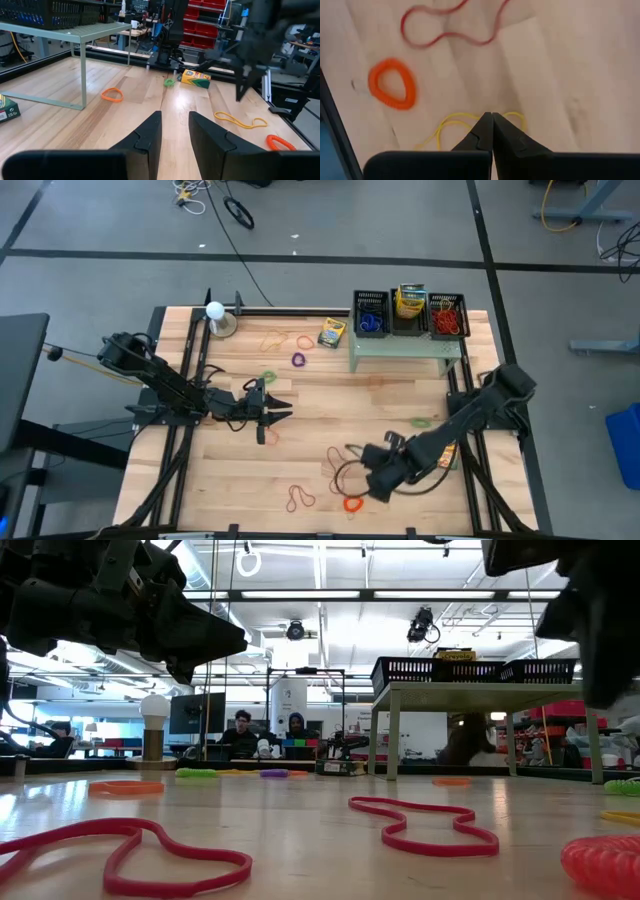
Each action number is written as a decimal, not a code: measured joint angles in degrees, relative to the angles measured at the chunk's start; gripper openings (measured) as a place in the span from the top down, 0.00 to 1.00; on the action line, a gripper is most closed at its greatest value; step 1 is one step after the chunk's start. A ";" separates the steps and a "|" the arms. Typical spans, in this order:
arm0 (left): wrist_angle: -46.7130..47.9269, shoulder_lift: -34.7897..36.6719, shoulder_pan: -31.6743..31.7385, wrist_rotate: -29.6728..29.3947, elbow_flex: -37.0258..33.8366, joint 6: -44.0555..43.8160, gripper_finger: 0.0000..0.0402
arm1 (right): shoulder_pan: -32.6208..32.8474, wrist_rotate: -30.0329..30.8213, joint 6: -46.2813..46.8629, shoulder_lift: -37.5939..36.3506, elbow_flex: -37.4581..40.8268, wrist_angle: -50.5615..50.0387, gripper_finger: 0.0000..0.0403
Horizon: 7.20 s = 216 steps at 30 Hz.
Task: Pick & Place Office Desk Supplies
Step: Put the right red rubber band into the right black basket on the shelf, then put the left green spring keychain into the left black basket on the shelf
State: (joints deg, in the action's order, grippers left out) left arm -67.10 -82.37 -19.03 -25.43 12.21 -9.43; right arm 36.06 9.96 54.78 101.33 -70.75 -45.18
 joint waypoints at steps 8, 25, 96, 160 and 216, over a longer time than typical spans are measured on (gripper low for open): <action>0.01 0.00 0.00 0.00 0.00 0.00 0.74 | 1.11 -2.38 -10.11 5.64 -5.92 -2.25 0.84; -0.07 -0.02 0.01 -0.02 -0.04 0.00 0.74 | -5.35 -3.32 -44.64 11.43 -6.30 9.82 0.65; -0.43 -0.02 -0.02 0.00 0.00 0.02 0.74 | -41.05 50.78 -31.36 -43.42 -6.32 -23.99 1.00; -4.19 0.00 -0.01 0.00 0.00 0.01 0.74 | -22.00 31.07 -42.48 -41.65 41.19 51.75 0.95; 68.32 4.74 40.55 17.42 11.76 -1.93 0.69 | -22.04 30.53 -45.22 -41.69 41.19 50.43 0.97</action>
State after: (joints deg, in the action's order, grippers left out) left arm 1.22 -77.63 21.52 -8.01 23.97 -11.36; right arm 14.02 40.49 9.56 59.64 -29.56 5.26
